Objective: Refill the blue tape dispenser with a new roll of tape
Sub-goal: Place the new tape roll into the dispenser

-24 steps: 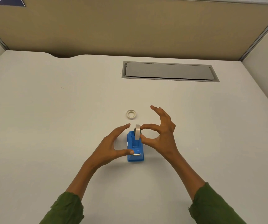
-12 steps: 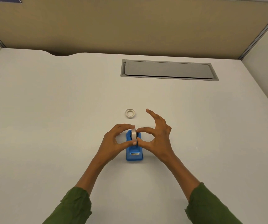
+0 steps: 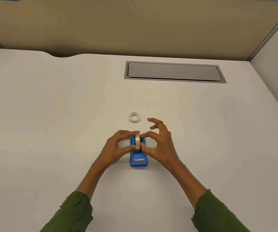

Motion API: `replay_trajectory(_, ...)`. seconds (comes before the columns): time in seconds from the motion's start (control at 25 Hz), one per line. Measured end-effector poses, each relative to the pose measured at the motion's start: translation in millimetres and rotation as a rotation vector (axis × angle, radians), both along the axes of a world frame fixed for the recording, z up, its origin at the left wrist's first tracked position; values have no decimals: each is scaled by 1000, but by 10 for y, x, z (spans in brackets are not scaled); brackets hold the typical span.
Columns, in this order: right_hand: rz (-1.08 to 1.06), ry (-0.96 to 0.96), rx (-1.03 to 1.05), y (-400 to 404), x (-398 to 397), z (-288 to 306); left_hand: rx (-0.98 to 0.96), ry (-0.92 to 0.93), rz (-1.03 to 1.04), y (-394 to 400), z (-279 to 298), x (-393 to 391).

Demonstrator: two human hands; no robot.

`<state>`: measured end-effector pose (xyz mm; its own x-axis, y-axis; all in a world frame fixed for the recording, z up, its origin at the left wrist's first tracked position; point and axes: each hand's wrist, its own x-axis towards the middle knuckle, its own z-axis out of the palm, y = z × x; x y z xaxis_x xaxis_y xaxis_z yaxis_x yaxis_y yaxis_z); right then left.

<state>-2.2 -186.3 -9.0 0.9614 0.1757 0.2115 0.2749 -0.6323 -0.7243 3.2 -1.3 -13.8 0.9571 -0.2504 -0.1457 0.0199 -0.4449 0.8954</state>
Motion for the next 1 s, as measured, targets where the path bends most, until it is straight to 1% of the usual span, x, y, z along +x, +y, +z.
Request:
replay_trajectory(0.32, -34, 208, 248, -11, -67, 6, 39, 8, -25, -6, -32, -31)
replay_trajectory(0.4, -18, 218, 271, -61, -95, 40, 40, 7, -24, -1, -14, -50)
replay_trajectory(0.56, 73, 200, 228, -122, -102, 119, -48, 50, 20, 27, 27, -100)
replay_trajectory(0.76, 169, 186, 38, -80, -83, 53, -146, 76, 78, 49, 38, -128)
replay_trajectory(0.84, 182, 181, -11, -60, -83, 1, -163, 91, 62, 59, 40, -132)
replay_trajectory(1.0, 153, 164, 22, -37, -58, -40, -133, 59, 13, 58, 25, -140)
